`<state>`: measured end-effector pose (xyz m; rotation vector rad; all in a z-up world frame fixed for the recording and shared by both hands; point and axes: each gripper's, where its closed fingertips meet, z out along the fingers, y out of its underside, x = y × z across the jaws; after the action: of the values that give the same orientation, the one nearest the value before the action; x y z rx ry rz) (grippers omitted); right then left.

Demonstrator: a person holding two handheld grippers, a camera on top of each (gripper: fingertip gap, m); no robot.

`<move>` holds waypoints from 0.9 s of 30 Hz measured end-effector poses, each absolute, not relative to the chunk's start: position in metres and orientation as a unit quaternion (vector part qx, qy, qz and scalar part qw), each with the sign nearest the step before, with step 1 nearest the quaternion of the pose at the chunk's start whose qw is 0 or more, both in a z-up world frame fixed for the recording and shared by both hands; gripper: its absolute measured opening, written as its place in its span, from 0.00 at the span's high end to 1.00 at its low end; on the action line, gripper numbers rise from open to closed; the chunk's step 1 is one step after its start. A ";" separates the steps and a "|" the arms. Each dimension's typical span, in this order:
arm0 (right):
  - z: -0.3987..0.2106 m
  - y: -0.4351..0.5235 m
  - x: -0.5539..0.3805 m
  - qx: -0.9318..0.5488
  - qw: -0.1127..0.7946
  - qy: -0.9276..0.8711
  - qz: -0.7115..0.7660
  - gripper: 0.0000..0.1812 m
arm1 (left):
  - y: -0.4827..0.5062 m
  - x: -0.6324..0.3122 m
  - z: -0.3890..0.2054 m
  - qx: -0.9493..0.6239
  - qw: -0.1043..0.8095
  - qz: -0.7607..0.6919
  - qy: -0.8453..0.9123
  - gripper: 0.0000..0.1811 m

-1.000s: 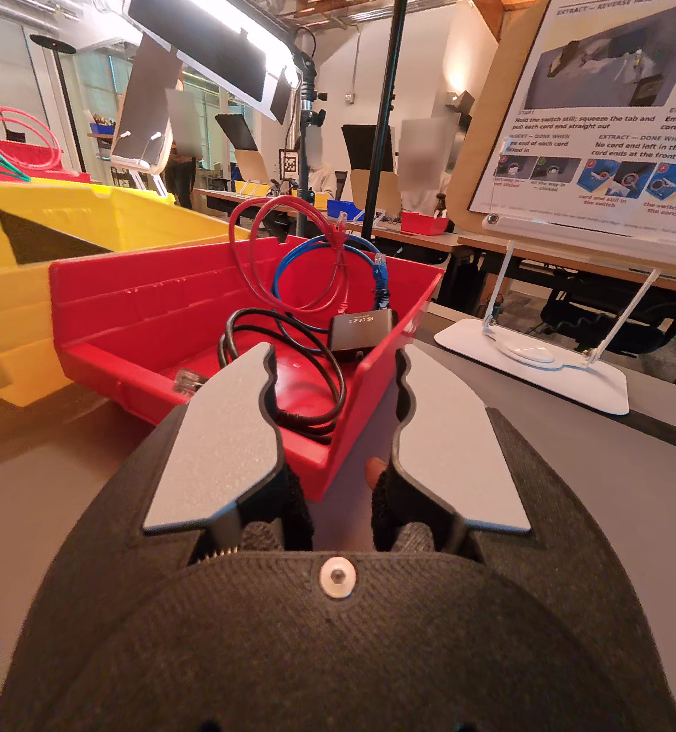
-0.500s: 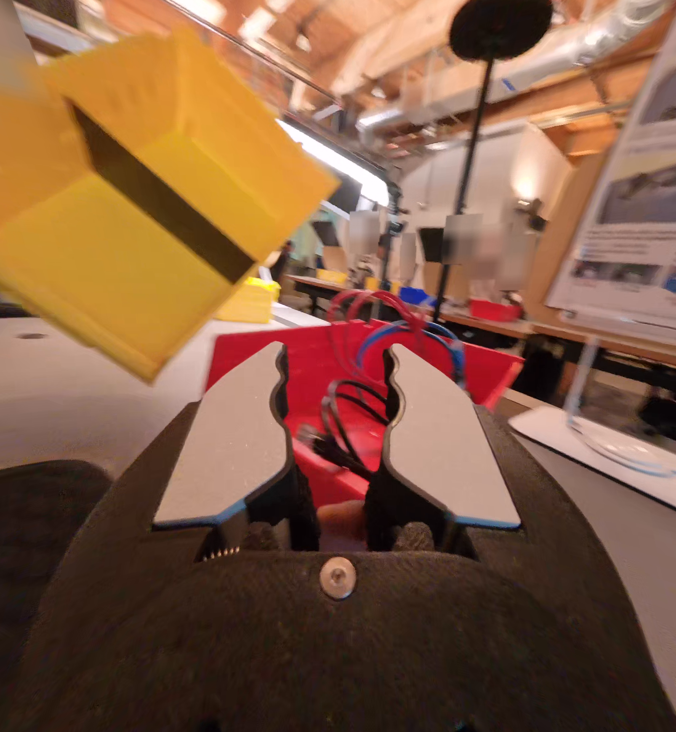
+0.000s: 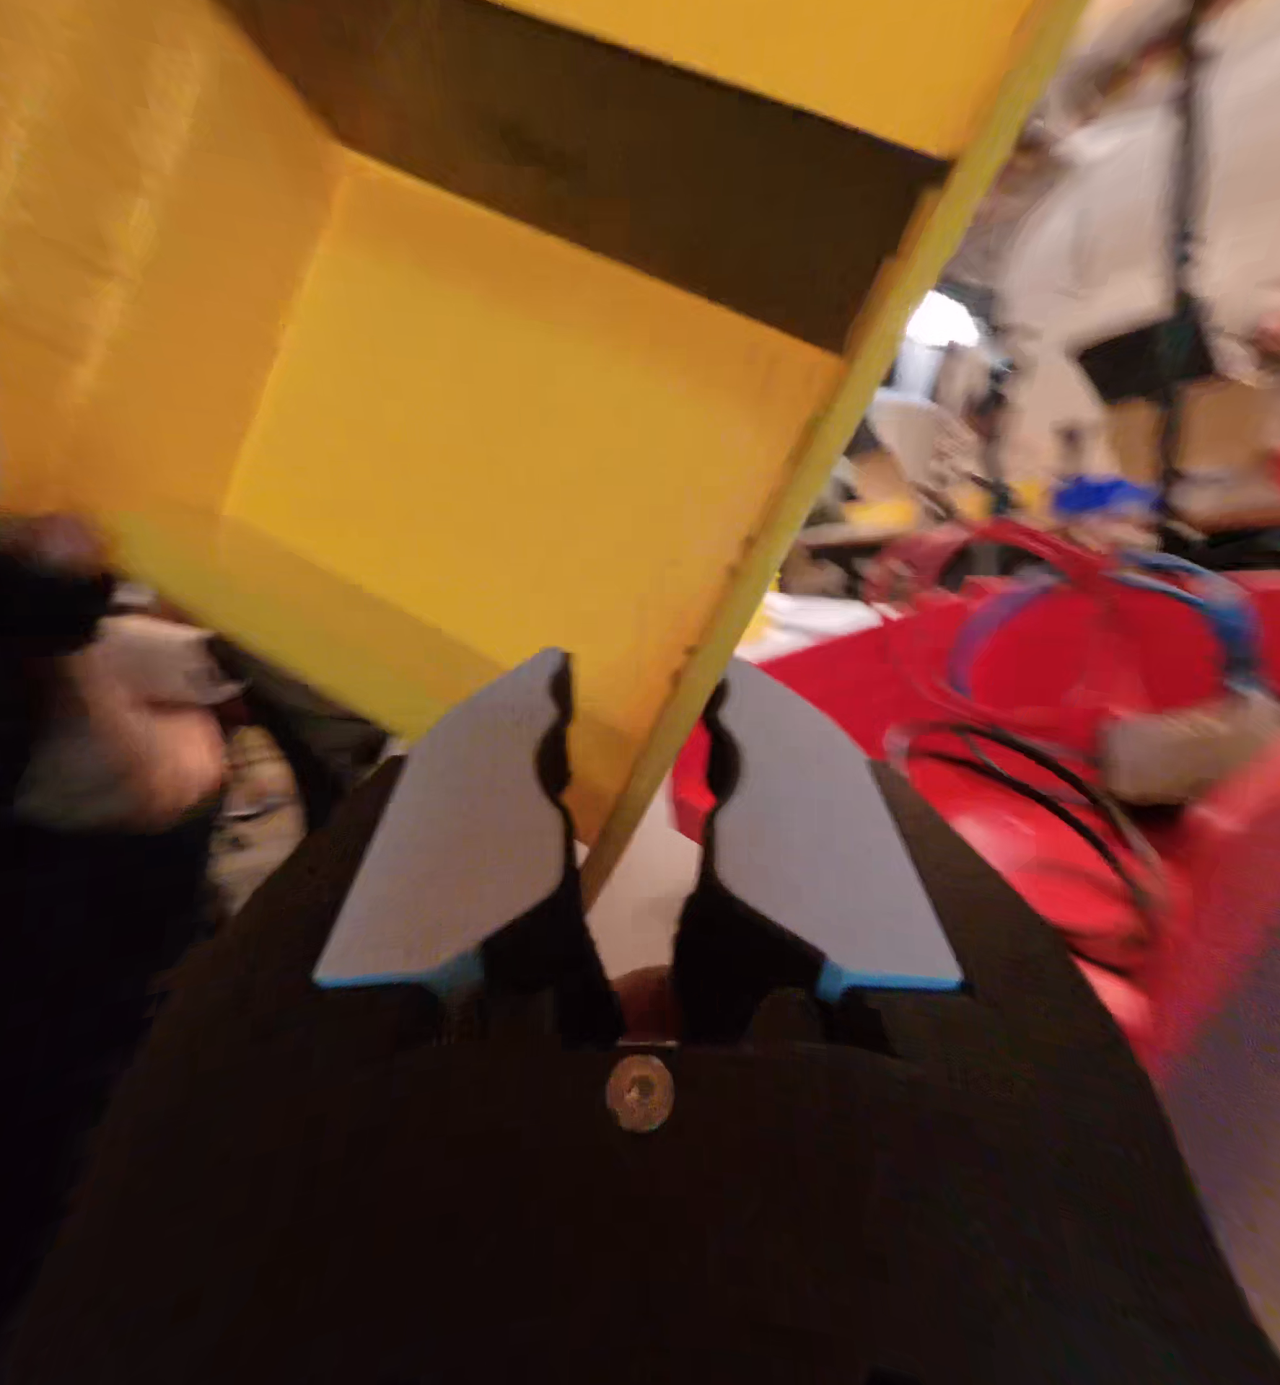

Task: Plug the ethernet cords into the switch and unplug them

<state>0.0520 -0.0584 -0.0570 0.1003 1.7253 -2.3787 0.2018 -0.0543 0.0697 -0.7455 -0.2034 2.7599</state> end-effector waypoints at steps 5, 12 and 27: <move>-0.048 -0.030 0.010 0.122 -0.009 0.593 -0.796 0.97 | -0.014 0.186 0.057 -0.264 0.212 0.940 -0.030 0.97; -0.017 0.057 0.006 0.144 -0.263 0.552 -0.778 0.97 | -0.015 0.178 0.058 -0.253 0.427 0.862 -0.105 0.93; -0.010 0.238 -0.088 0.281 -0.459 0.623 -0.568 0.98 | 0.076 0.008 0.022 -0.441 0.587 0.635 -0.238 0.85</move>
<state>-0.0883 0.2384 -0.0099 1.2952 2.8724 -2.6161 0.0085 0.0759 0.0216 -1.0285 -0.5555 1.4803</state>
